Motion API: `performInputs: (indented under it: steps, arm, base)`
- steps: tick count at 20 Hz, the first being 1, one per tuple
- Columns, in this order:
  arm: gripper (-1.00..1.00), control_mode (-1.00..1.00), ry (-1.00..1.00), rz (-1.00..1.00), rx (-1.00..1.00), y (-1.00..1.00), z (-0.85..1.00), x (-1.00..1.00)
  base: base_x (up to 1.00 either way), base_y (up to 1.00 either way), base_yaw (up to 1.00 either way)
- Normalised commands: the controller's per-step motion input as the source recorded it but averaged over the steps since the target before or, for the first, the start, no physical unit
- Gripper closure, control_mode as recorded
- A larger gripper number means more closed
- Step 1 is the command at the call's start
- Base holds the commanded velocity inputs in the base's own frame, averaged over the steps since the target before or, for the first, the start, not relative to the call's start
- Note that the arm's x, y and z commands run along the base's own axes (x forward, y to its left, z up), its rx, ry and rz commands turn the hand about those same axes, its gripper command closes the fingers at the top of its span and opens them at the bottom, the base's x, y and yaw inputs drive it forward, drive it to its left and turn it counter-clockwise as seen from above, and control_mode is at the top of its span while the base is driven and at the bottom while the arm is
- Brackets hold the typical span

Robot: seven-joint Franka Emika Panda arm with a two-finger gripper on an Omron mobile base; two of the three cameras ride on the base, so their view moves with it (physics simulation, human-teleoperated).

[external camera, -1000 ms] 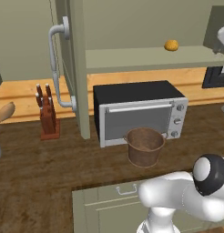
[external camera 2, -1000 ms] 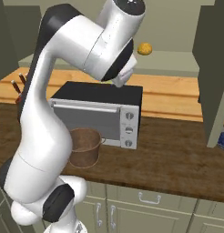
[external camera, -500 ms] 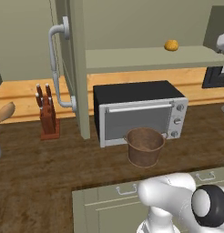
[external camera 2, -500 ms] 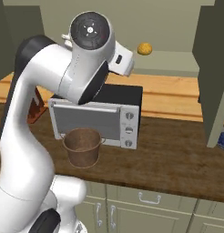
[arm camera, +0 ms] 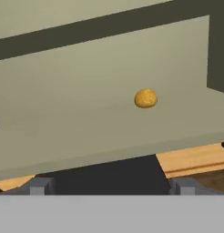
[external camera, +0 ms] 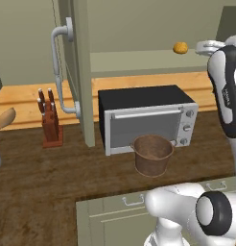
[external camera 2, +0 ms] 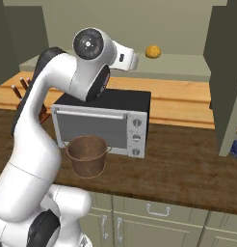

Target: Open the cabinet, pick up the bread from the cabinet and place it in the basket. Then move the basket to the dining counter.

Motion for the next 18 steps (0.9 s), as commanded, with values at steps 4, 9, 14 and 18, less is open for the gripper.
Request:
performInputs:
  steps: [4, 9, 14, 18]
  arm:
    - [-1.00, -1.00, 0.11, 0.01, -0.09, -0.09, 0.10, 0.86]
    - [-1.00, -1.00, 0.01, 0.02, -0.11, -0.18, -0.17, 0.55]
    - [-1.00, -1.00, -0.03, 0.02, -0.04, -0.21, -0.47, 0.37]
    - [-1.00, -1.00, 0.00, 0.00, 0.00, -0.22, -0.22, 0.69]
  base:
    - [0.00, 0.00, 0.00]
    - [0.00, 0.00, 0.00]
    - [0.00, 0.00, 0.00]
    - [0.00, 0.00, 0.00]
